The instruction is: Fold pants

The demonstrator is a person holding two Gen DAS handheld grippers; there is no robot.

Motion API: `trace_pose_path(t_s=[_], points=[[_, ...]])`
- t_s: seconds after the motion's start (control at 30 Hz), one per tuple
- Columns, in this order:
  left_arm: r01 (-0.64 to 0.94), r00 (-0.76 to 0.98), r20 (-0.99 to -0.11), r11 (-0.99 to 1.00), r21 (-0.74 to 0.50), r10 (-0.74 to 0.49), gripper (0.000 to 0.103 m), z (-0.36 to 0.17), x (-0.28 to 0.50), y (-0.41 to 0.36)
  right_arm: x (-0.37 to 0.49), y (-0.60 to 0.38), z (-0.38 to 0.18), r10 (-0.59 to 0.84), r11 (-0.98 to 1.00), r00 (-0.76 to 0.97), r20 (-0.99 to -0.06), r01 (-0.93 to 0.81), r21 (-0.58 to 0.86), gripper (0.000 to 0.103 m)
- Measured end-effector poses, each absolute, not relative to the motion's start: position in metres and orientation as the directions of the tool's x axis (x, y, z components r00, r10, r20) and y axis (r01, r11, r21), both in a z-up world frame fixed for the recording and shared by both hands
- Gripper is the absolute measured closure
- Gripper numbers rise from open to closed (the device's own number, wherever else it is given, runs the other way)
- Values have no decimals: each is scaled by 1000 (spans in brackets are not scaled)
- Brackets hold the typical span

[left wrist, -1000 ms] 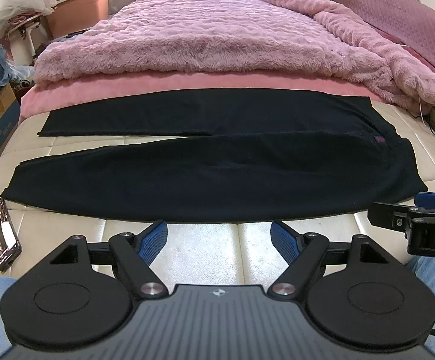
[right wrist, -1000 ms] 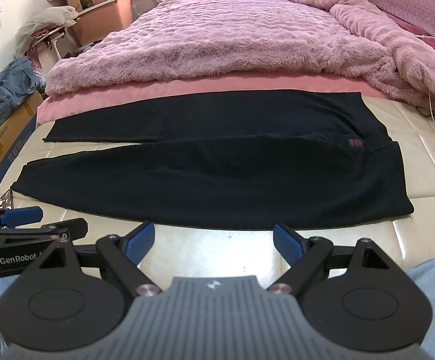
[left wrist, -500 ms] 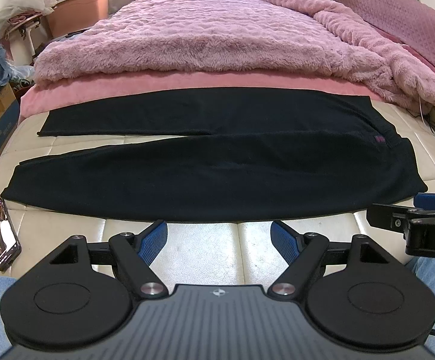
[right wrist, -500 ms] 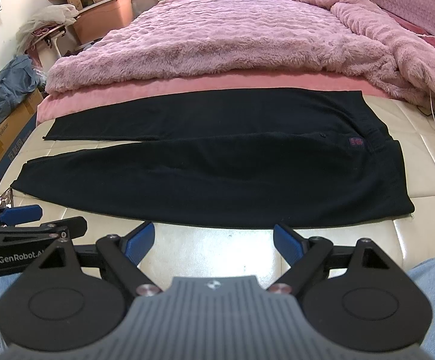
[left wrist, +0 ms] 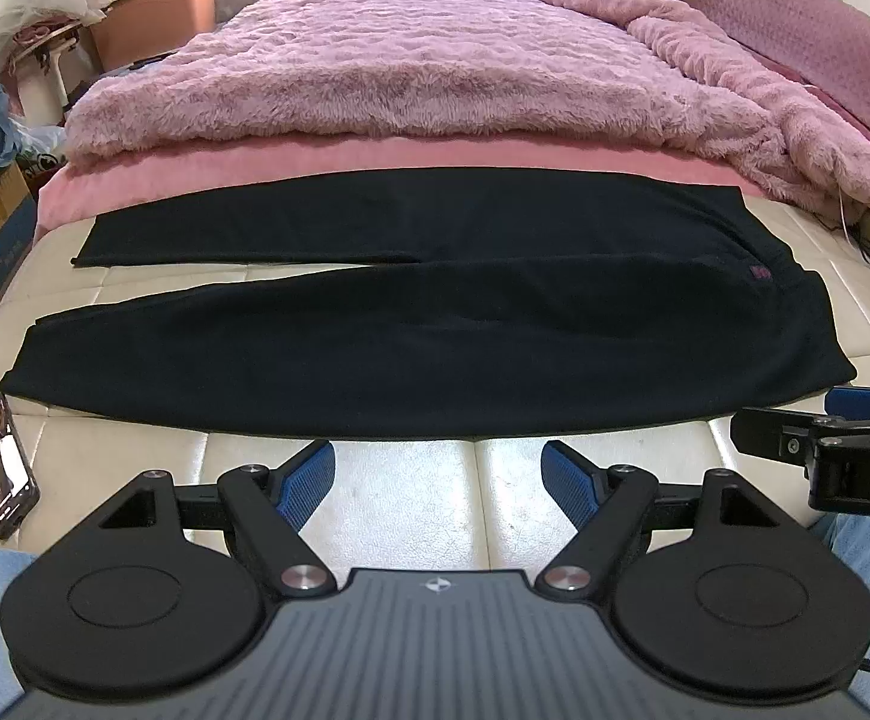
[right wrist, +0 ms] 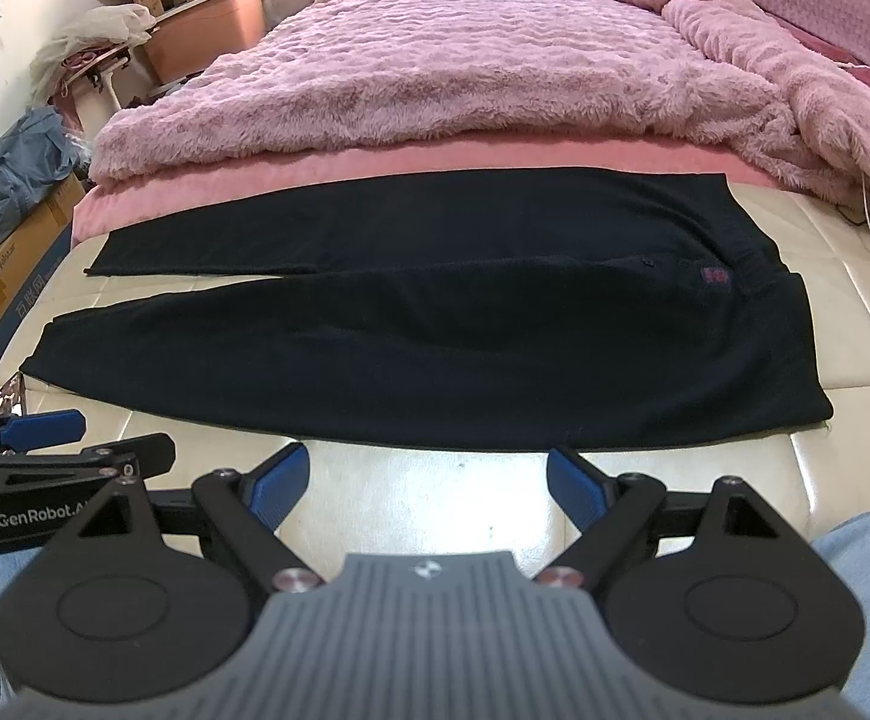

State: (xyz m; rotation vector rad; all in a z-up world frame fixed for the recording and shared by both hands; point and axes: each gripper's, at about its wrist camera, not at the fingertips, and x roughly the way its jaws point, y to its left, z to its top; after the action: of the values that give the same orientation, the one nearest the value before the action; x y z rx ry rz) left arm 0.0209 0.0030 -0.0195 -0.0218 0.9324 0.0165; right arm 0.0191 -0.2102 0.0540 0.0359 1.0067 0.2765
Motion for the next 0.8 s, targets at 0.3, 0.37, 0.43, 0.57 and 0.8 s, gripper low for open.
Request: trace_pose_path(t_s=[0.3, 0.37, 0.43, 0.57, 0.8], points=[[-22, 585, -811, 1000, -14, 1, 12, -22, 25, 4, 23, -210, 50, 240, 967, 493, -836, -200, 160, 21], [-21, 582, -813, 1000, -15, 0, 12, -23, 26, 4, 24, -210, 49, 240, 967, 491, -837, -200, 160, 21], [-20, 577, -816, 1000, -16, -1, 12, -25, 28, 4, 25, -209, 48, 239, 967, 488, -840, -199, 159, 21], [-23, 565, -825, 1000, -19, -3, 12, -28, 32, 5, 30, -208, 43, 236, 968, 475, -848, -196, 159, 21], [-30, 539, -842, 999, -28, -8, 12, -36, 44, 8, 43, -206, 33, 229, 969, 446, -865, -189, 159, 21]])
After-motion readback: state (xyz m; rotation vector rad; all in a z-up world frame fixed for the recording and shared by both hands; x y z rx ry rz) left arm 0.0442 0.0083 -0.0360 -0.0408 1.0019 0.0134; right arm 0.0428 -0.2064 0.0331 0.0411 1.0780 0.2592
